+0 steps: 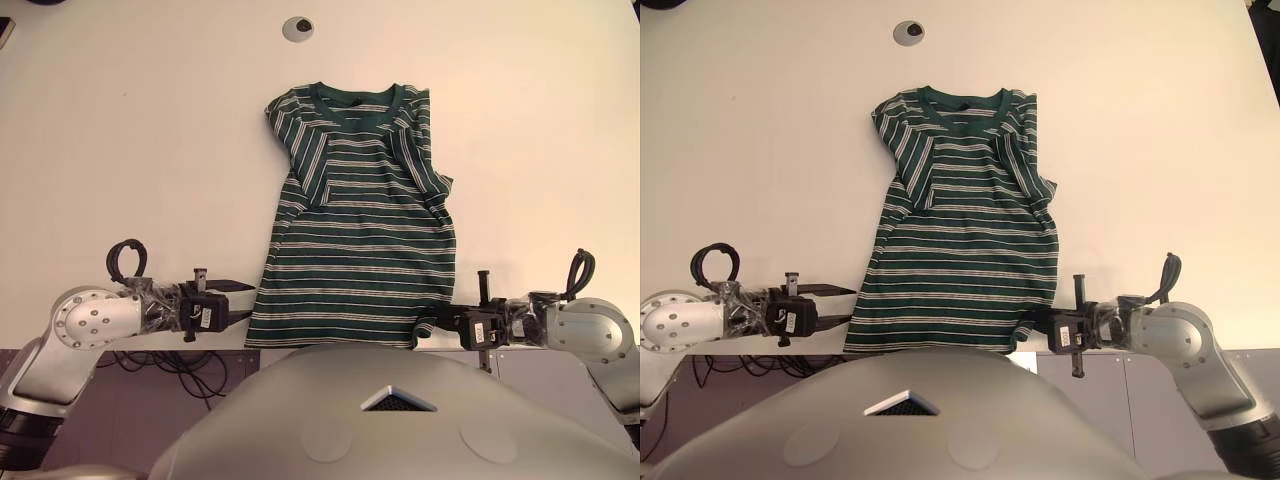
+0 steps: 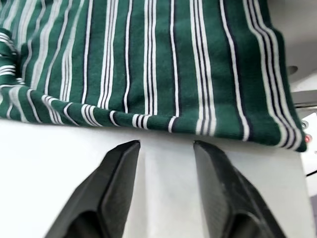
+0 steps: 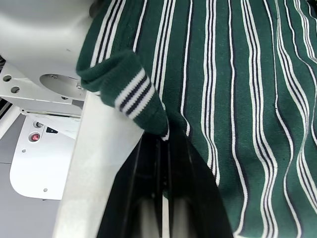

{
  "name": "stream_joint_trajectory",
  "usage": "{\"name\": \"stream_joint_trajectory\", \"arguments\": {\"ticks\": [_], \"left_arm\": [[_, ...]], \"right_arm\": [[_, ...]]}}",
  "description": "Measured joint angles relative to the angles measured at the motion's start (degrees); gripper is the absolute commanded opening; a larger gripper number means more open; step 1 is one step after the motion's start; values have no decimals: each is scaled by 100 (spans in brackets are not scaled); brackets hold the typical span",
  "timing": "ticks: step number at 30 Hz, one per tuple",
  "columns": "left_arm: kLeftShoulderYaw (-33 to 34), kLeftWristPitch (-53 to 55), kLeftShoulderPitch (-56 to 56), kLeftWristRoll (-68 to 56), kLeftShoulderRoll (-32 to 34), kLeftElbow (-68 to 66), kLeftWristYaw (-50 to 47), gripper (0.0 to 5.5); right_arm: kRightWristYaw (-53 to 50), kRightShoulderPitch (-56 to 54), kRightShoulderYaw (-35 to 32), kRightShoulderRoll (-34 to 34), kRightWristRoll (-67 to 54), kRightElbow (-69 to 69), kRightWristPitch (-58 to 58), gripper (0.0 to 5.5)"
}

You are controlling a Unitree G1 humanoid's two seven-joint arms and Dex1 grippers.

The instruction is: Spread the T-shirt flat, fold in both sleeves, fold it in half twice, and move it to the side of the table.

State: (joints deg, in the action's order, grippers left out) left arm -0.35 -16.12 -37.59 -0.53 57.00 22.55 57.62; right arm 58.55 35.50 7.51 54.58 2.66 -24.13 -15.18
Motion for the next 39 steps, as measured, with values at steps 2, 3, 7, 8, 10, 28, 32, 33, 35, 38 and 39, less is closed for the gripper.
{"name": "stream_joint_trajectory", "arguments": {"ticks": [2,3,7,8,10,28,32,33,35,38,39], "left_arm": [[-4,-326,-72,44,-6,-129,-15,229],[-26,-531,-53,117,6,-227,-22,229],[-240,-1181,101,365,65,-470,-90,229],[-296,-1272,153,401,67,-502,-101,229],[-377,-1456,232,492,68,-565,-200,229],[-1265,-1581,813,778,535,-279,25,66],[-1445,-1347,931,690,628,-204,253,2],[-1479,-1261,979,605,630,-222,291,2],[-1533,-1170,1056,471,599,-286,318,2],[-1512,-738,913,-101,594,-390,375,2],[-1471,-485,797,-402,636,-387,447,2]], "right_arm": [[-88,17,16,2,0,4,0,0],[-138,17,36,2,0,8,0,0],[-235,-49,156,4,0,48,-16,0],[-254,-62,168,4,0,54,-16,0],[-268,-105,204,8,0,68,-16,0],[-471,-264,376,28,-40,140,-16,0],[-497,-256,379,29,-49,146,-20,0],[-497,-256,379,31,-56,152,-20,0],[-491,-258,376,34,-111,185,-20,0],[-320,-191,286,40,-629,317,180,0],[-210,-54,158,66,-913,338,333,0]]}}
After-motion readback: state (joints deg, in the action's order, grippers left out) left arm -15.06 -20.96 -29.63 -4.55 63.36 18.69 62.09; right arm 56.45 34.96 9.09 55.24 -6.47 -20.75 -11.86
